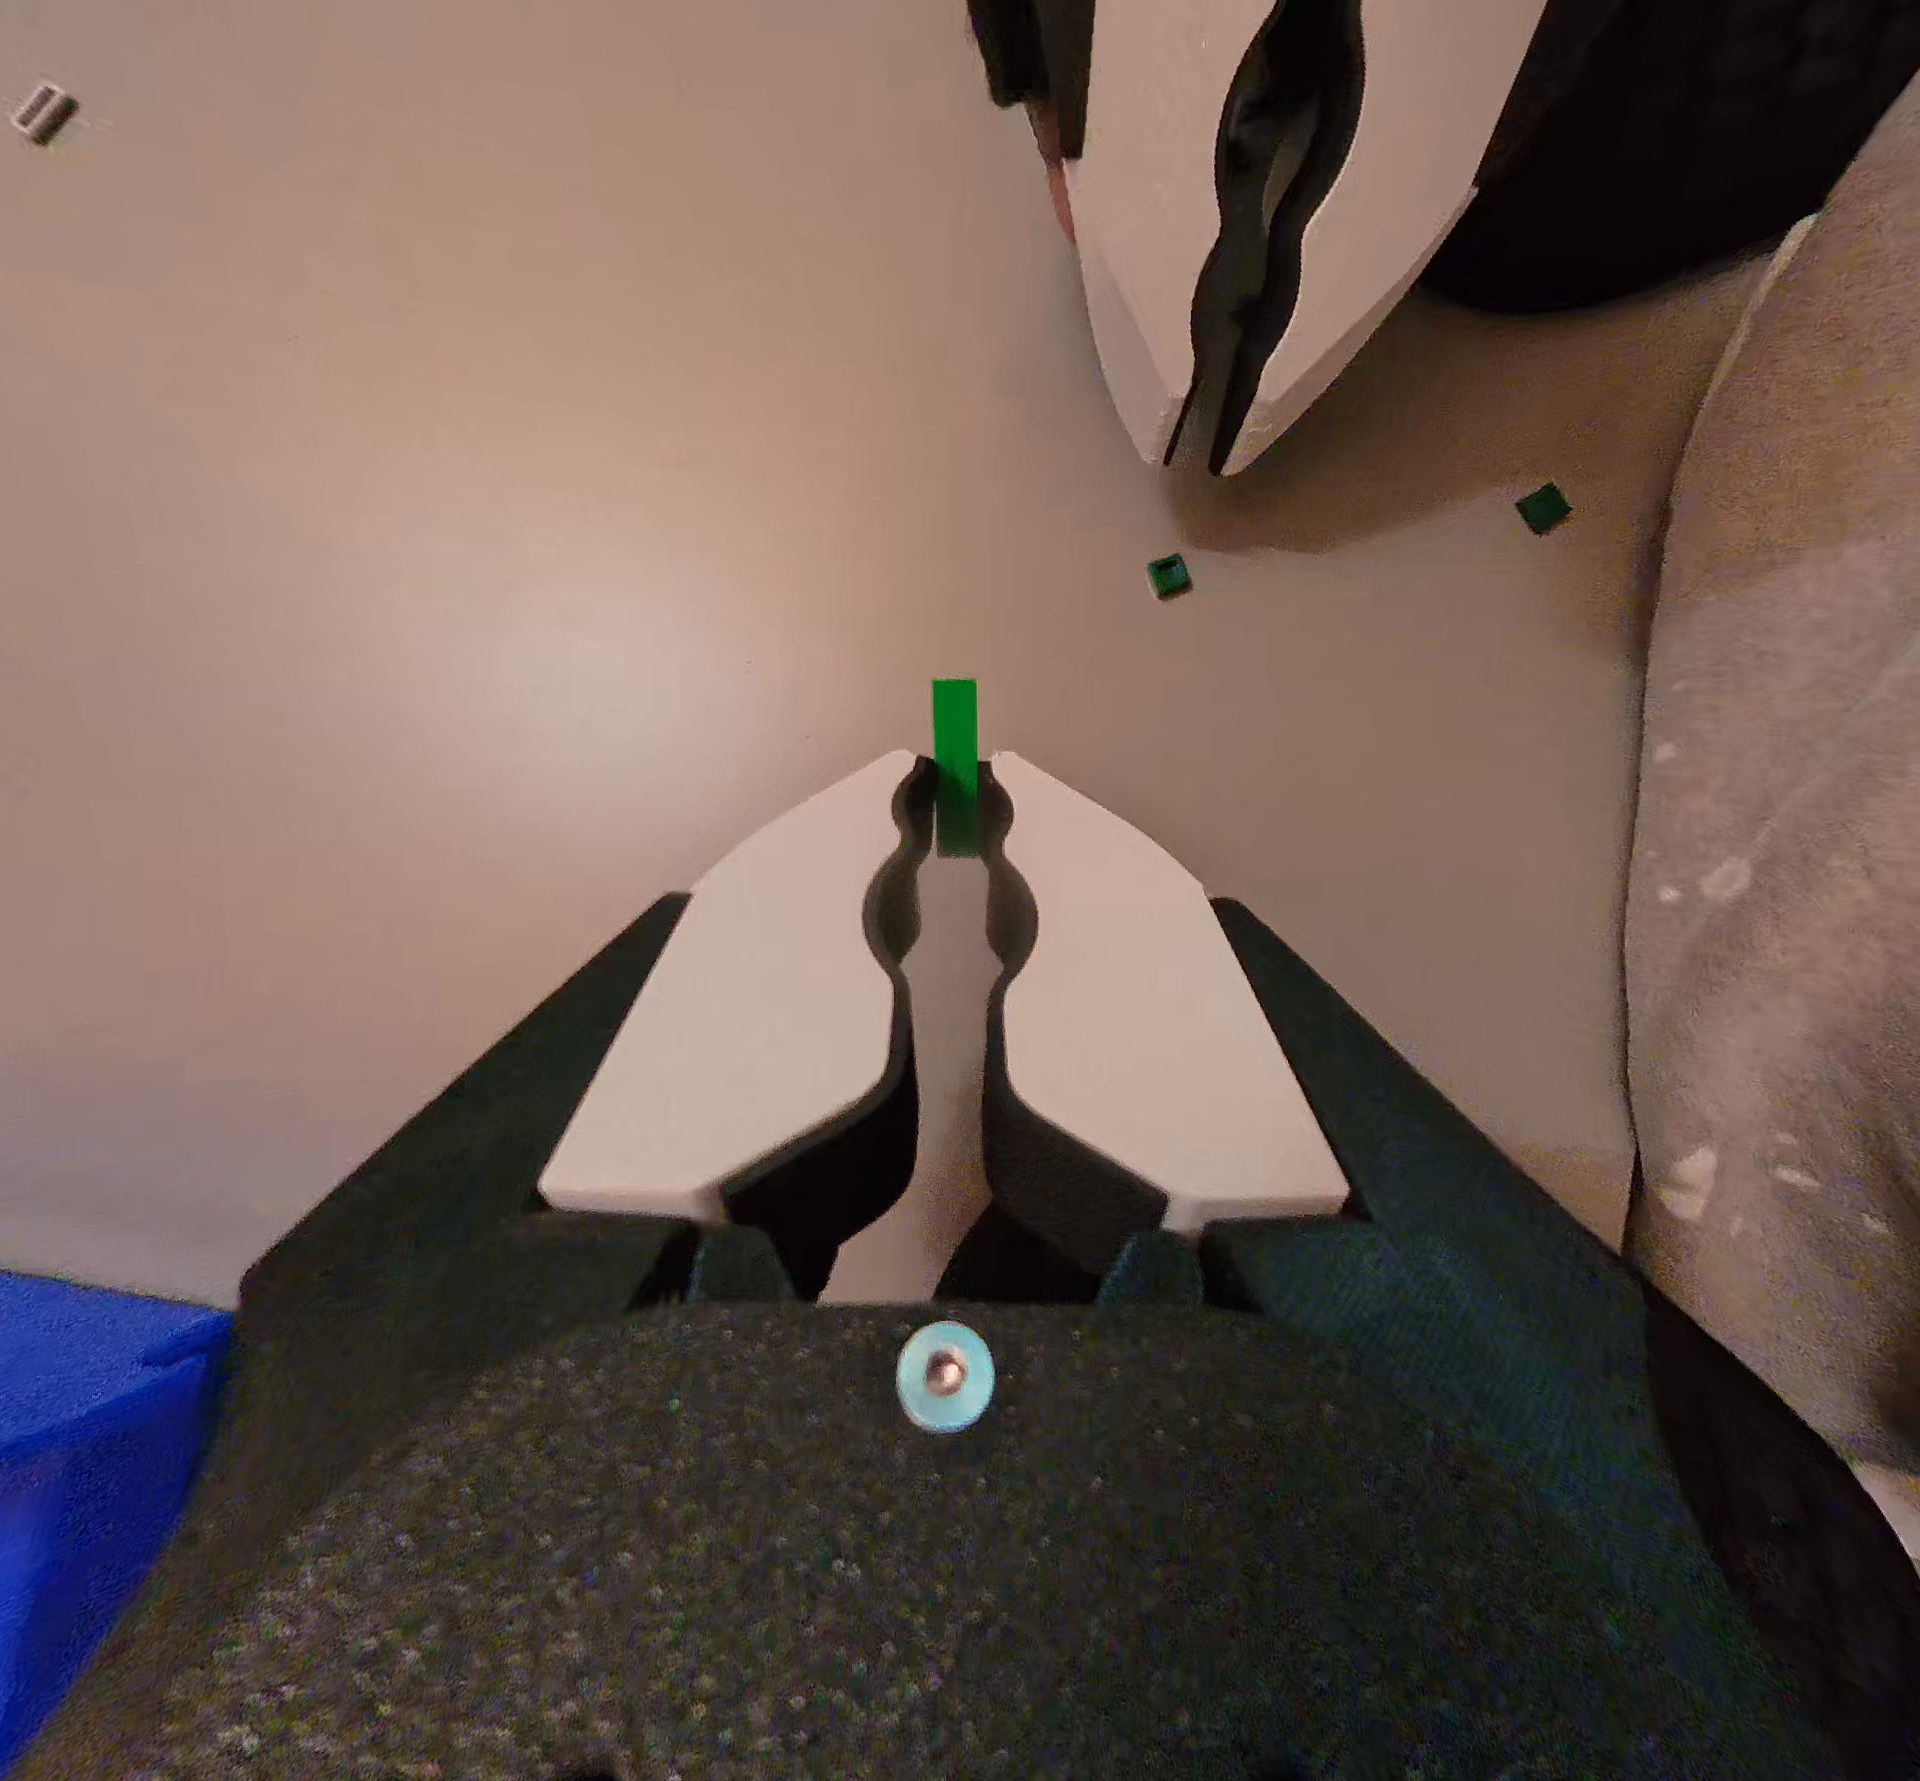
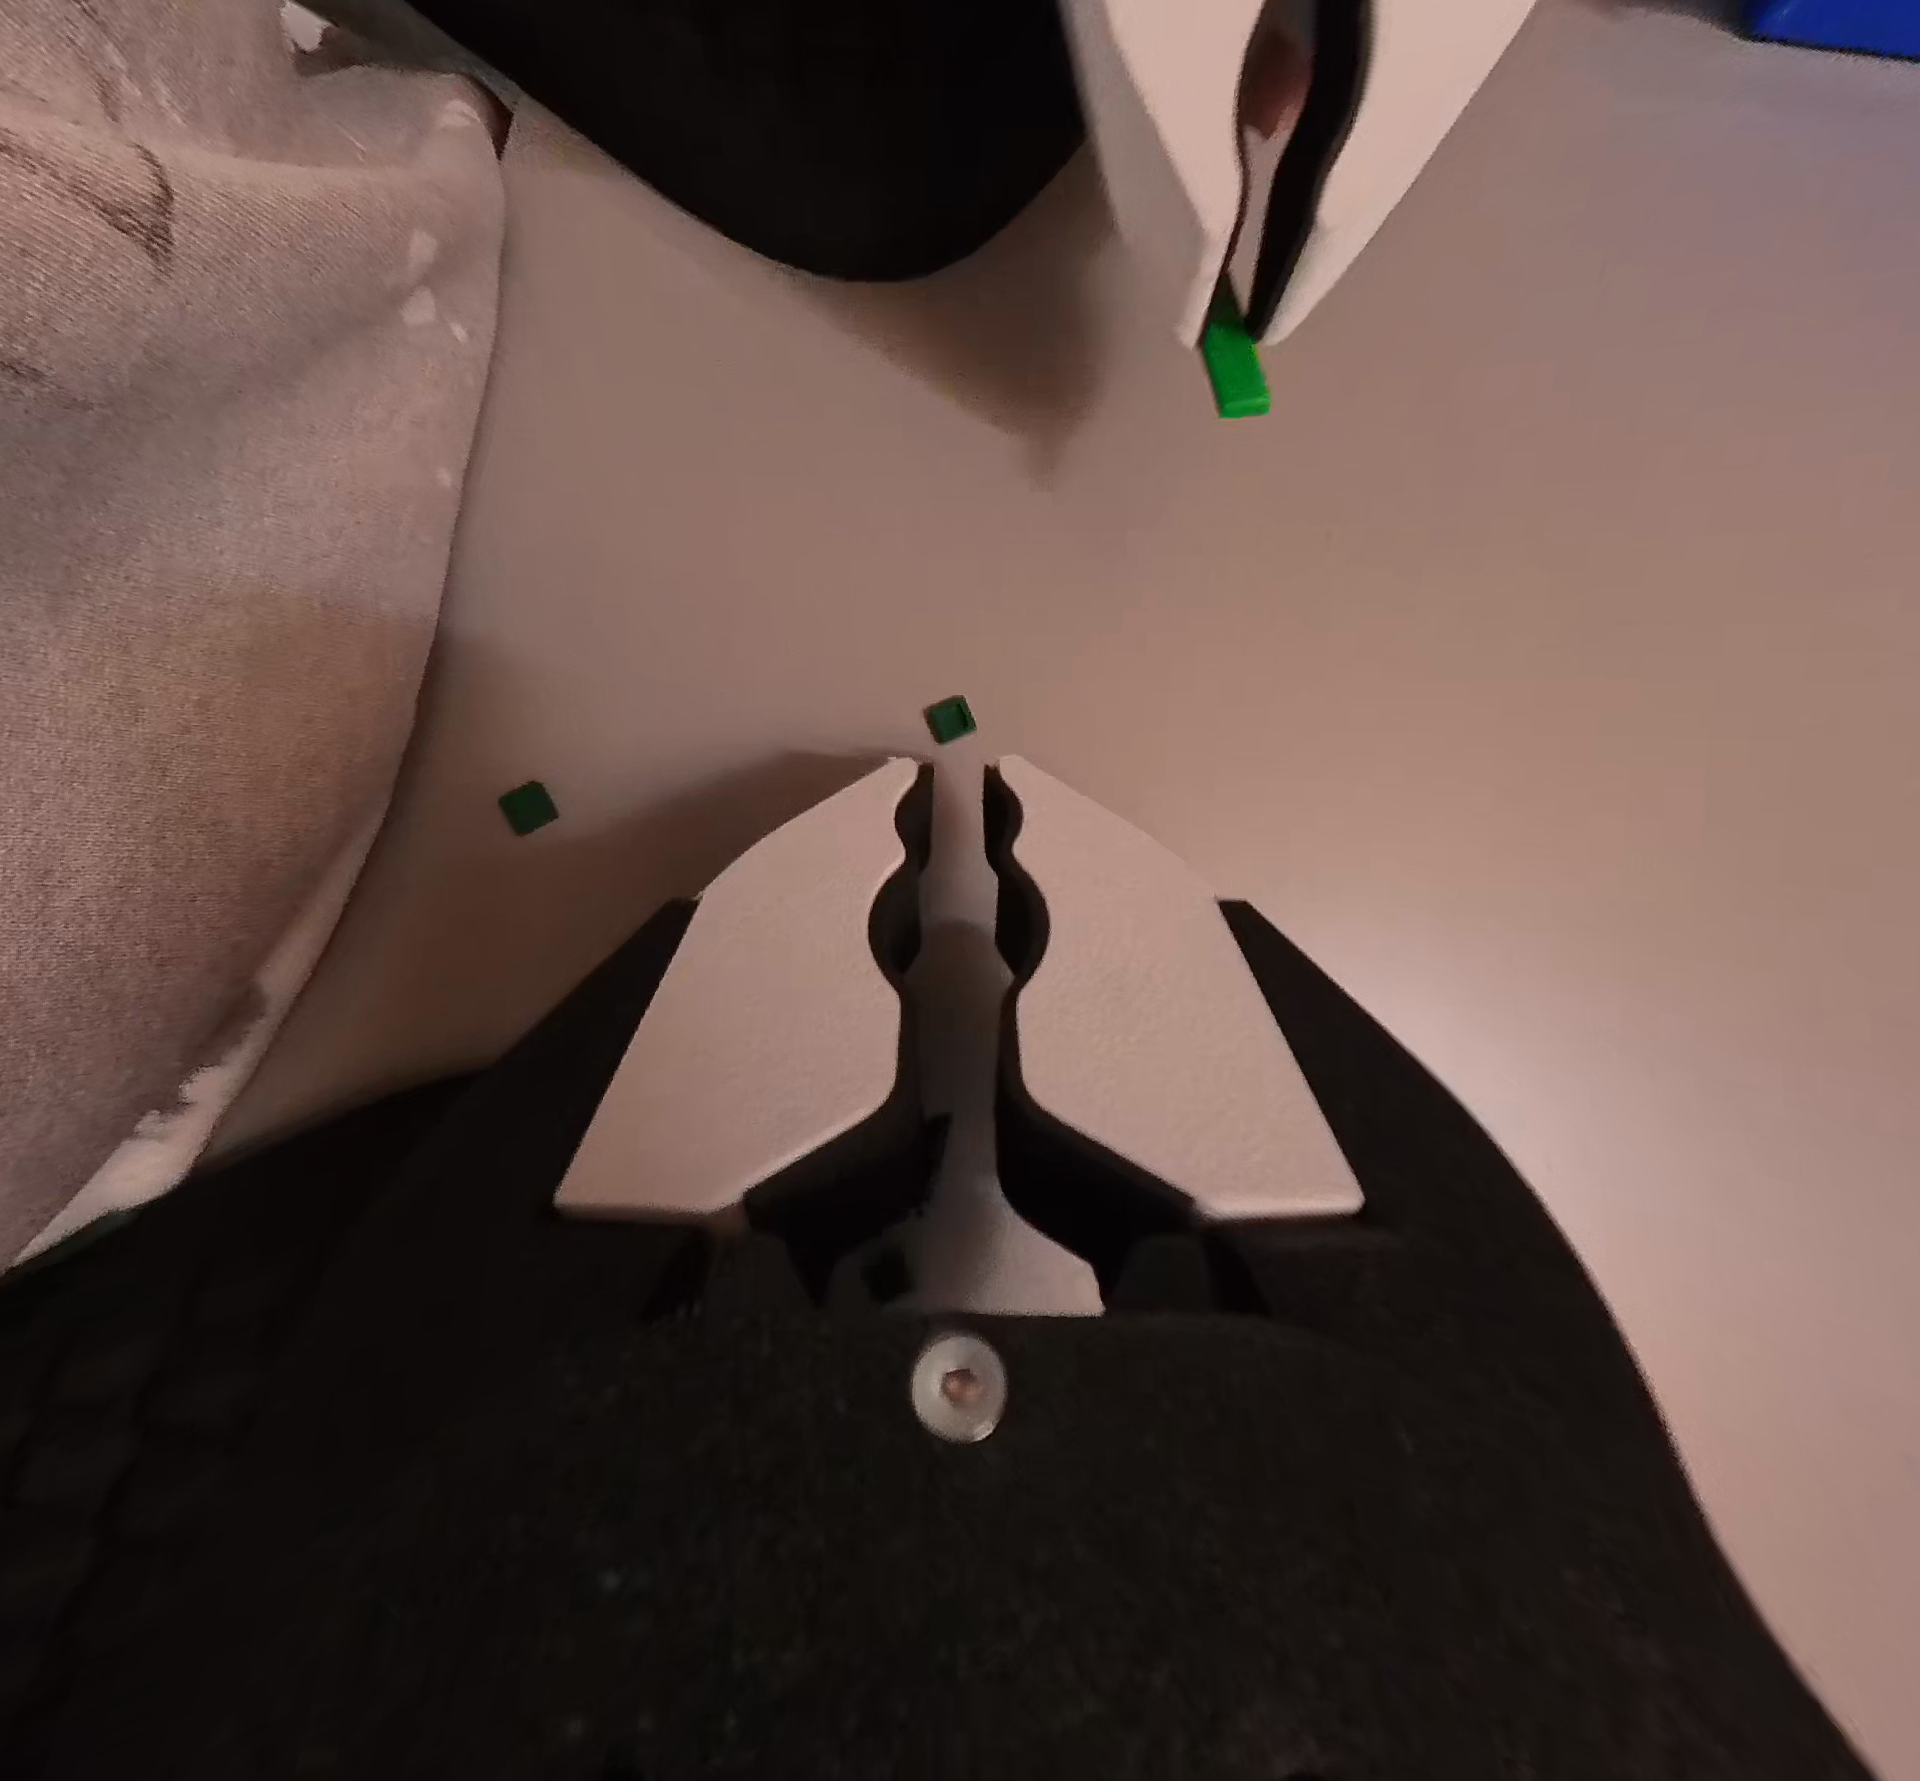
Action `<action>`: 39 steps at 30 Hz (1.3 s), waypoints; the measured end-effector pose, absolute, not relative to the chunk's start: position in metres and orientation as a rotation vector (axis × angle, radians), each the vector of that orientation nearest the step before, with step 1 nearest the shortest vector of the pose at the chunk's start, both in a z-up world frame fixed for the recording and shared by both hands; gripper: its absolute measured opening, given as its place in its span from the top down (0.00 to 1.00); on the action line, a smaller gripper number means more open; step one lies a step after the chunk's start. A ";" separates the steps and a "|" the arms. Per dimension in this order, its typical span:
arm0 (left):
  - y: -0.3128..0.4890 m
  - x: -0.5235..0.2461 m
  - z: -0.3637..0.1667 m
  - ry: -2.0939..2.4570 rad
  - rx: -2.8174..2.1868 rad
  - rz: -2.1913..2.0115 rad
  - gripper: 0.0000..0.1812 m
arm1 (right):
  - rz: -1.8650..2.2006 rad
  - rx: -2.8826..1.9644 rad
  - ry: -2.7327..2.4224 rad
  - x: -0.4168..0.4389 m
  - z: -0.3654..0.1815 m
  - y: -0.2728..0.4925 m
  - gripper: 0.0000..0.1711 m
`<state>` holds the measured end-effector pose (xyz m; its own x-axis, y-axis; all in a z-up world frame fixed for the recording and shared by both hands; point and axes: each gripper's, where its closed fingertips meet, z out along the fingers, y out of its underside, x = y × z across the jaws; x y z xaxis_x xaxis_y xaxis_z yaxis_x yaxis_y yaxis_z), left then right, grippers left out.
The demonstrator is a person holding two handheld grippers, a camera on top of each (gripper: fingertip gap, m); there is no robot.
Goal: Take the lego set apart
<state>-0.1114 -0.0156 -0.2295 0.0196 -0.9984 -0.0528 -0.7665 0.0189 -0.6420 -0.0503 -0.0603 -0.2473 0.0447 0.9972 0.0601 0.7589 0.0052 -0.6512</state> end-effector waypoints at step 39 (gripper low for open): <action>0.191 -0.262 -0.187 0.840 -2.055 -0.198 0.87 | 0.623 -1.970 -1.053 0.007 -0.218 0.006 0.95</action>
<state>-0.2621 0.1905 -0.1875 0.7582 -0.6305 -0.1661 -0.4899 -0.3827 -0.7833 0.0073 0.0055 -0.2183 0.5325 0.8449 -0.0507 0.4514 -0.3342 -0.8274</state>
